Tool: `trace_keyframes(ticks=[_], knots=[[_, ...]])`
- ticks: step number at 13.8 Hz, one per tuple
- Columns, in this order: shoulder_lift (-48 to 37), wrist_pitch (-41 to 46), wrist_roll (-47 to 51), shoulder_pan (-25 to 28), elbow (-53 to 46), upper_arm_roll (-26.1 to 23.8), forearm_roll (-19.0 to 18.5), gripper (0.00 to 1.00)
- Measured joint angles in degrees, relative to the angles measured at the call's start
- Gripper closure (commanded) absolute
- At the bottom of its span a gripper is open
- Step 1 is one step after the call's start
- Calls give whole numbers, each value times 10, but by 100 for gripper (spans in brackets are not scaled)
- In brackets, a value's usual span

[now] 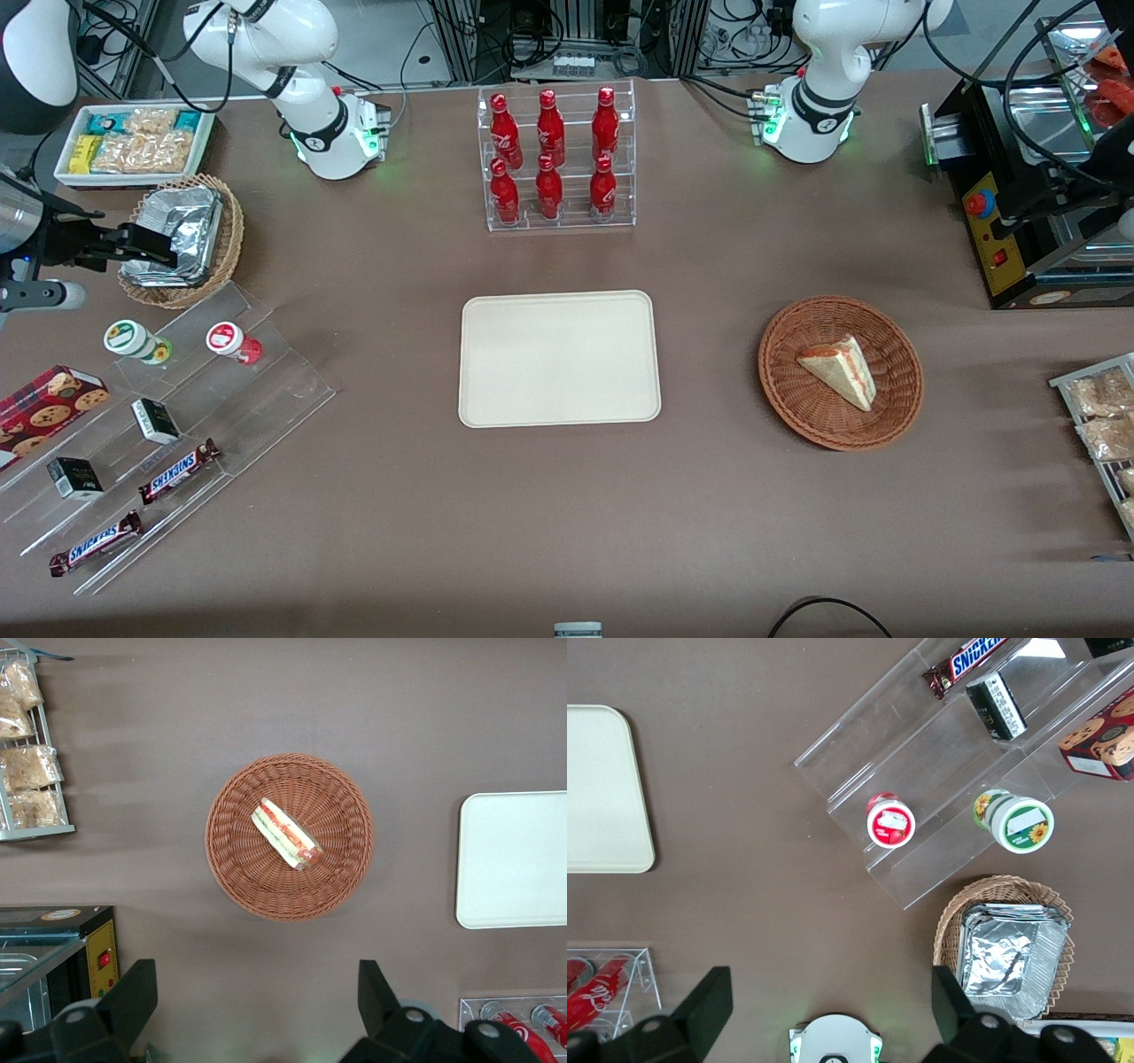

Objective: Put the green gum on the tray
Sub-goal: 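Move the right gripper down over the green-labelled gum bottle on the rack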

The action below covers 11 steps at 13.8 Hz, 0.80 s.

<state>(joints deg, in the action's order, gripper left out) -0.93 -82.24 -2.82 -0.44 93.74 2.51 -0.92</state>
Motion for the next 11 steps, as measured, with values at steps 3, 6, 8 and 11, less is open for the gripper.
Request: trace_keyframes(ticks=[3, 6, 8, 11], knots=[[4, 0, 1, 0, -1, 0, 0, 0], [11, -7, 1, -1, 2, 1, 0, 0], [13, -28, -3, -2, 17, 3, 0, 0], [17, -66, -68, -7, 49, 8, -1, 0]])
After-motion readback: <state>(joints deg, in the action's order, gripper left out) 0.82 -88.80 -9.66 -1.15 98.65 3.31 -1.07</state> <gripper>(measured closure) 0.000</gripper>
